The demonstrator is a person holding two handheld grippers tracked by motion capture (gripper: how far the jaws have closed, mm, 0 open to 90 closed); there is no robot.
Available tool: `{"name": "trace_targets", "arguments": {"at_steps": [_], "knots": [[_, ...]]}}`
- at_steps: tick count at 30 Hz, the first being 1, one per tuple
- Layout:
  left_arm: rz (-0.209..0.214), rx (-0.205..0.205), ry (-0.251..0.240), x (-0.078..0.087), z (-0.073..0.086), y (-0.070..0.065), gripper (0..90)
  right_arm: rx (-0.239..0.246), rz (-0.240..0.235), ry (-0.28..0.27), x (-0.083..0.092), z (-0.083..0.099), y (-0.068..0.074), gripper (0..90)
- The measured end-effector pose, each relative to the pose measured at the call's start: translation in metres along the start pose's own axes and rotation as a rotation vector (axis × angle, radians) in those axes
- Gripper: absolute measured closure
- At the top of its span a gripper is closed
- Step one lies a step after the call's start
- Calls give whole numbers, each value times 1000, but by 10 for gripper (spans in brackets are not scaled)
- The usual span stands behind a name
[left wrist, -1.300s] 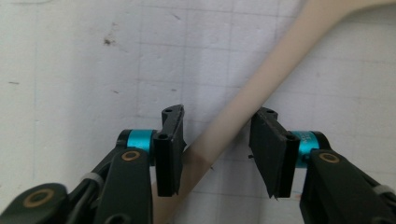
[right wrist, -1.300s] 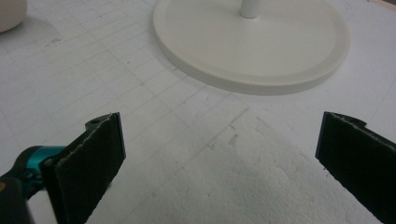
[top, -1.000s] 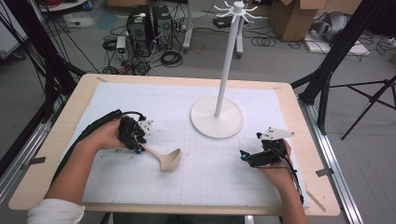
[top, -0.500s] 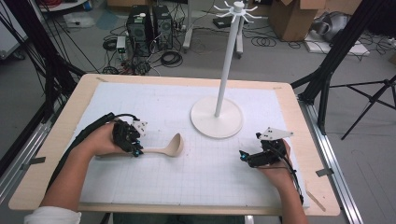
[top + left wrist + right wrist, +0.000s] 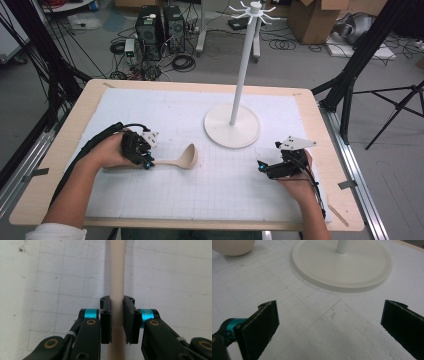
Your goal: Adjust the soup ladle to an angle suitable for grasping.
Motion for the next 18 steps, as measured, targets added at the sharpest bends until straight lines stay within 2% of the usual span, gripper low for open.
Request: {"name": "trace_targets", "arguments": {"at_steps": [8,18], "knots": [[7,-30,-15,-3,-10,-4,777,-1,3,-9,2,-2,-1,5],[16,-72,-61,-12,-39,-8,777,4,9,-20,7,-5,-2,5]]}}
Point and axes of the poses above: each handheld gripper's, and its own axes: x roughly backward along the jaws, z roughly out of its underside, y roughly to its left, the point moved 9 cm from there along -x, roughly forward along the jaws, and after that the axes turned 8 degrees about z, right-handed, at the moved point
